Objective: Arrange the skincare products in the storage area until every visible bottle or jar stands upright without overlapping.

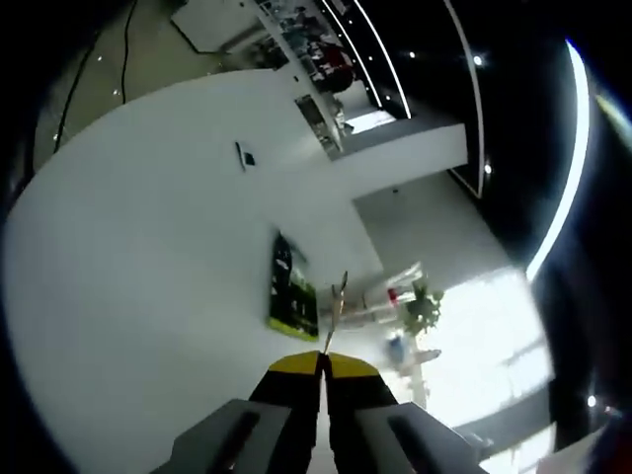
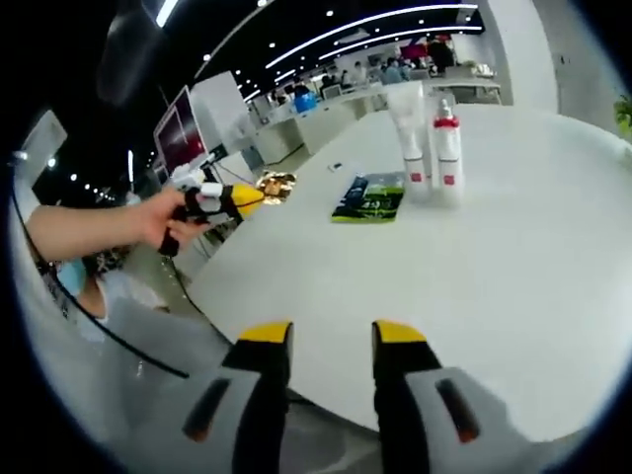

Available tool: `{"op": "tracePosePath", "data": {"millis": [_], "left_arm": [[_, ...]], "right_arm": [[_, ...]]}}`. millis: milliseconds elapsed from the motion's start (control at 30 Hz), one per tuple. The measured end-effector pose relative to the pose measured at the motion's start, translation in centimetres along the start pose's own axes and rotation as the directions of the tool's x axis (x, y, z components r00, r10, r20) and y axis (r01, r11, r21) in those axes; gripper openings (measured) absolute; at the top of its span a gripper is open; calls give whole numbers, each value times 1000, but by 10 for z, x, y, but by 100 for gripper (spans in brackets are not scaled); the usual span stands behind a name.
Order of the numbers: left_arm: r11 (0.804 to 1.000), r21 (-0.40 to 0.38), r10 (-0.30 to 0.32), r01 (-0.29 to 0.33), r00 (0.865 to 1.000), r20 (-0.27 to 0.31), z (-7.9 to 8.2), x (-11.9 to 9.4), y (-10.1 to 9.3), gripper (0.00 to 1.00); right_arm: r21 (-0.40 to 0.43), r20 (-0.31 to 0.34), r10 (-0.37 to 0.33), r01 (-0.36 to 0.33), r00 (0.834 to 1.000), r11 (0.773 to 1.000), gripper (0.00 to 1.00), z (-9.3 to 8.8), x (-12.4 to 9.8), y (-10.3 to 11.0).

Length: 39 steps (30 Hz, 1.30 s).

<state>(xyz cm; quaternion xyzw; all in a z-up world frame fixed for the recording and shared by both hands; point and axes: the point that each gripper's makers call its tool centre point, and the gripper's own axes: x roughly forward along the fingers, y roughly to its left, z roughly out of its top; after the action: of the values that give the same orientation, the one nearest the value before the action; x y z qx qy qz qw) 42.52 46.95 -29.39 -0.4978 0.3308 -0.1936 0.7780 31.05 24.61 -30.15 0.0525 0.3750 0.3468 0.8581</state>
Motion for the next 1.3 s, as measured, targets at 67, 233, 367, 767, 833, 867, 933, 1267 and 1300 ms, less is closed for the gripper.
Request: {"op": "tracePosePath", "data": {"millis": [67, 233, 367, 767, 833, 867, 933, 1267, 1300], "left_arm": [[1000, 1, 6, -6, 1000, -5, 2, 4, 1, 1], [999, -16, 42, -42, 999, -18, 14, 20, 18, 1], [998, -25, 62, -62, 998, -33, 20, 33, 27, 1], [996, -38, 83, -84, 996, -34, 47, 68, 38, 1], [995, -35, 89, -90, 995, -38, 55, 74, 42, 1], [995, -33, 92, -94, 995, -38, 56, 74, 41, 1], [994, -20, 110, -111, 993, -43, 61, 79, 45, 1], [986, -34, 158, -161, 984, -80, 75, 99, 67, 1], [985, -46, 162, -166, 983, -81, 75, 99, 67, 1]], "right_arm": [[-3, -1, -3, 3, 1000, 1000, 33, 0, 1, 0], [-13, -34, -1, 0, 999, 1000, 33, -4, 1, 1], [-3, -59, -5, 5, 998, 1000, 33, -8, 2, -5], [6, -102, -20, 20, 995, 1000, 33, -14, 5, -15], [10, -108, -17, 18, 994, 1000, 33, -16, 6, -15], [11, -113, -16, 18, 994, 1000, 33, -17, 6, -16], [14, -123, -12, 14, 992, 1000, 33, -19, 7, -15], [26, -151, -6, 10, 988, 1000, 33, -24, 9, -19], [27, -156, -1, 6, 988, 1000, 33, -25, 9, -19]]}}
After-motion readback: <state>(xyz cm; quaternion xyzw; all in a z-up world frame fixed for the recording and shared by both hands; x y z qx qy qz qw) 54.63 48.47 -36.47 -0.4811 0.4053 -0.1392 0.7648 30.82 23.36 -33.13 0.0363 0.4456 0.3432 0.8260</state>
